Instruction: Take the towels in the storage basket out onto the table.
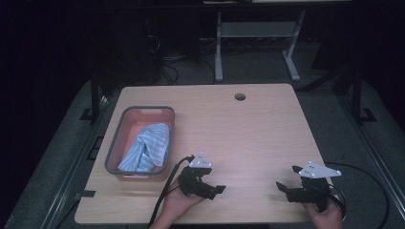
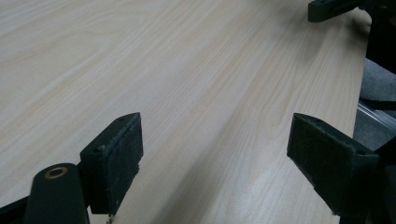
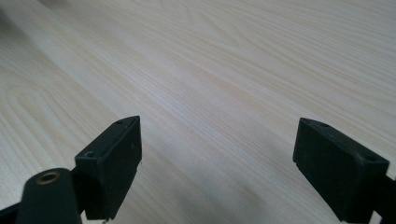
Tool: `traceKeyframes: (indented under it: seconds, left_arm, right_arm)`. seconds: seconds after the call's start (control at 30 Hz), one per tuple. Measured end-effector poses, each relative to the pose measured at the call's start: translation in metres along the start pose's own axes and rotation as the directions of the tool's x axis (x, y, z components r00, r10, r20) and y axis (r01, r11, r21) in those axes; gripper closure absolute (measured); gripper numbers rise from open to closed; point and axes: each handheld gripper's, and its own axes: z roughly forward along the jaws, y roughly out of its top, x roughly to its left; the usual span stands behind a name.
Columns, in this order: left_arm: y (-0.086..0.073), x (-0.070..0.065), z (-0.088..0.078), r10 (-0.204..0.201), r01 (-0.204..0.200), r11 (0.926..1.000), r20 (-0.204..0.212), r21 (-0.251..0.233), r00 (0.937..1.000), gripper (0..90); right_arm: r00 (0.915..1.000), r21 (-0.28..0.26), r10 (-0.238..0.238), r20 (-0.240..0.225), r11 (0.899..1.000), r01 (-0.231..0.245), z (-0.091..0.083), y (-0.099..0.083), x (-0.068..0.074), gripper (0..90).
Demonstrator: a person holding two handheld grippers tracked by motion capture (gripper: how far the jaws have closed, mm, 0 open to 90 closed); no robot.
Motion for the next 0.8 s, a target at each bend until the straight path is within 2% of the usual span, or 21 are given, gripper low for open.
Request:
traceKeyframes:
  seconds: [0.07,0.13,0.3,0.37,0.53,0.63,0.8]
  left_arm:
    - [0.003,0.001,-0.003,-0.004,0.004,0.9999,0.008,-0.011,1.0000,17.8]
    - [0.006,0.001,-0.004,0.004,-0.004,1.0000,-0.002,0.004,1.0000,17.7]
    - [0.014,0.000,-0.010,0.009,-0.009,0.9999,-0.025,0.006,0.9996,17.1]
    - [0.018,0.002,-0.012,-0.010,0.010,0.9999,-0.010,-0.002,0.9999,17.2]
    - [0.033,0.005,-0.014,-0.007,0.007,0.9996,-0.001,0.027,1.0000,18.1]
    - [0.042,0.009,-0.017,-0.006,0.006,0.9995,-0.019,0.032,0.9998,19.7]
    - [0.055,0.018,-0.025,-0.025,0.027,0.9993,-0.041,0.027,0.9988,19.5]
  right_arm:
    - [1.0000,-0.002,0.000,0.003,1.000,0.000,0.000,0.000,0.000,15.0]
    - [1.0000,-0.001,0.003,0.004,1.000,-0.003,0.000,0.000,0.000,15.0]
    - [1.0000,0.009,0.003,0.007,1.000,-0.003,0.003,0.001,0.003,15.0]
    - [1.0000,0.009,0.001,0.007,1.000,-0.001,0.003,0.002,0.005,15.0]
    - [1.0000,0.014,-0.007,0.006,1.000,0.006,0.007,0.003,0.007,15.0]
    - [1.0000,0.016,-0.007,0.005,1.000,0.007,0.007,0.003,0.007,15.0]
    - [1.0000,0.019,-0.007,0.000,1.000,0.007,0.005,0.002,0.008,15.0]
